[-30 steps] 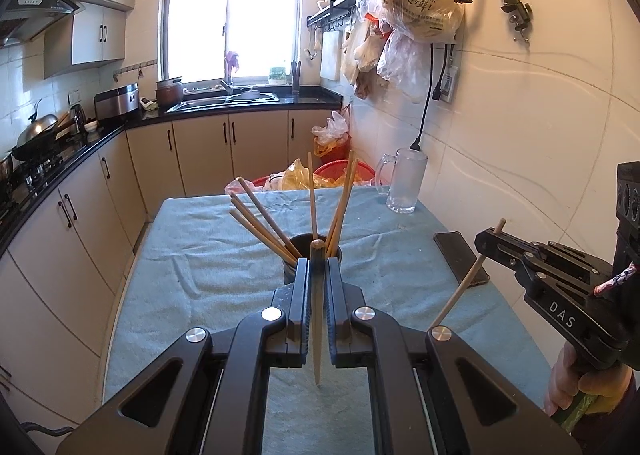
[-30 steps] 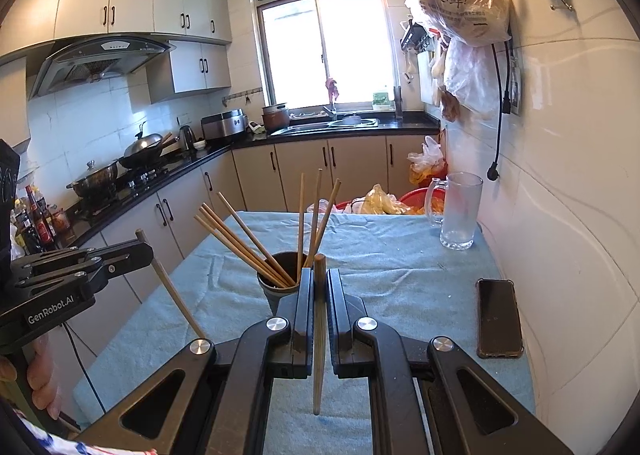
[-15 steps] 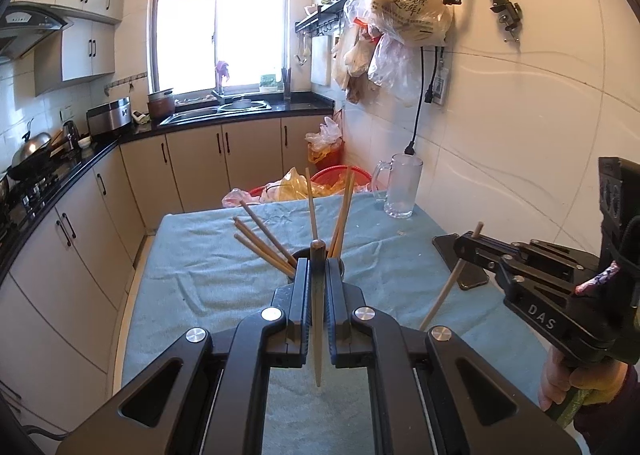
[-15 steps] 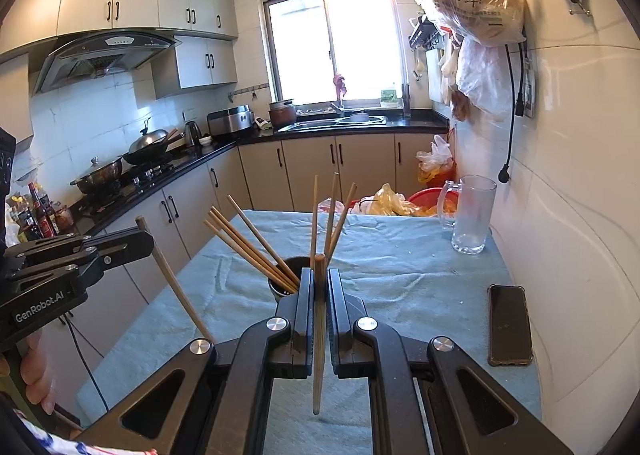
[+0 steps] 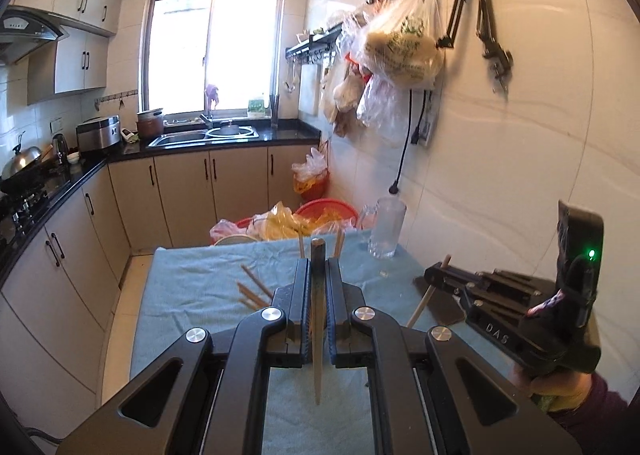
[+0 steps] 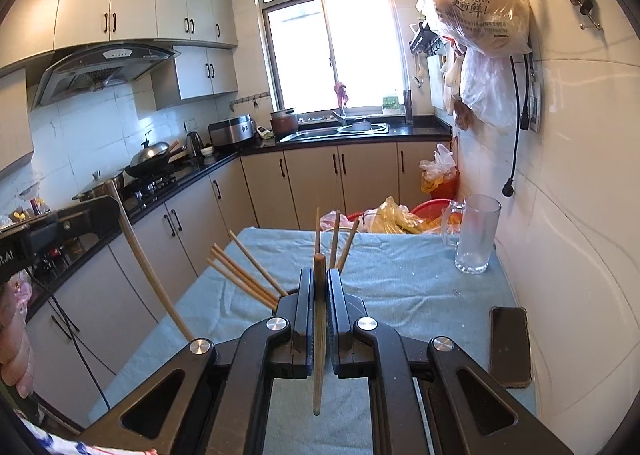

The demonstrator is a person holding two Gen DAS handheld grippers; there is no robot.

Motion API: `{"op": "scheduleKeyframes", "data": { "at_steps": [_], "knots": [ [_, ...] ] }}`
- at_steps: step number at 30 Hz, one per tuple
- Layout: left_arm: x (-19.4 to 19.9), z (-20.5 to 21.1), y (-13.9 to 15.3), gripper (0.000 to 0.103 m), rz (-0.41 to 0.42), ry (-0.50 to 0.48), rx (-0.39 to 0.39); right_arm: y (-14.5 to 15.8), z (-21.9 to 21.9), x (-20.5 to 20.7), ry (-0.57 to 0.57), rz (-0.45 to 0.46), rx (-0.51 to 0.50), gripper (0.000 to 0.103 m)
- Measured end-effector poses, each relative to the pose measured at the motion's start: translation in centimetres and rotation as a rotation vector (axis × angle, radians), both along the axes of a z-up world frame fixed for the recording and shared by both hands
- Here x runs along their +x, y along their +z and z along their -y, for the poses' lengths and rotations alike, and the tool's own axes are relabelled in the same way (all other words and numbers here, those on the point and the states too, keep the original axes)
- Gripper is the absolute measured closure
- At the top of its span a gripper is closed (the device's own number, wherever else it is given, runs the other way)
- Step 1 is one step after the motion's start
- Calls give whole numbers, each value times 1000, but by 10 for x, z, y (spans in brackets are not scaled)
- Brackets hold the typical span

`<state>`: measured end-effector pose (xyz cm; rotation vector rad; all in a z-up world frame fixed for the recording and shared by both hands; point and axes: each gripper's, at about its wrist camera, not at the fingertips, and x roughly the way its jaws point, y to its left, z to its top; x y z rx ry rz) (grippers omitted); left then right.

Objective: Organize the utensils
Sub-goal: 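Lower both held chopsticks down into the black holder, then open both grippers to release the chopsticks into the black holder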

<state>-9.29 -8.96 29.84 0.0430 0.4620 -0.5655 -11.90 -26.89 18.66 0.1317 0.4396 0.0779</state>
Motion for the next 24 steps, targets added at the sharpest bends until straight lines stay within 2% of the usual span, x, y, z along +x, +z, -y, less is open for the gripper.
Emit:
{"op": "scheduleKeyframes", "data": {
  "at_steps": [6,14,18,24],
  "knots": [
    [15,1,20,97,24,25,-49,20,-5,15,3,31,9,97],
    [49,15,33,97,55,94,-78,51,-16,42,10,81,-8,97],
    [69,23,30,97,64,125,-92,56,-20,59,-1,97,-12,97],
    [103,32,11,97,23,148,-119,47,-18,80,-32,103,-1,97]
  ]
}}
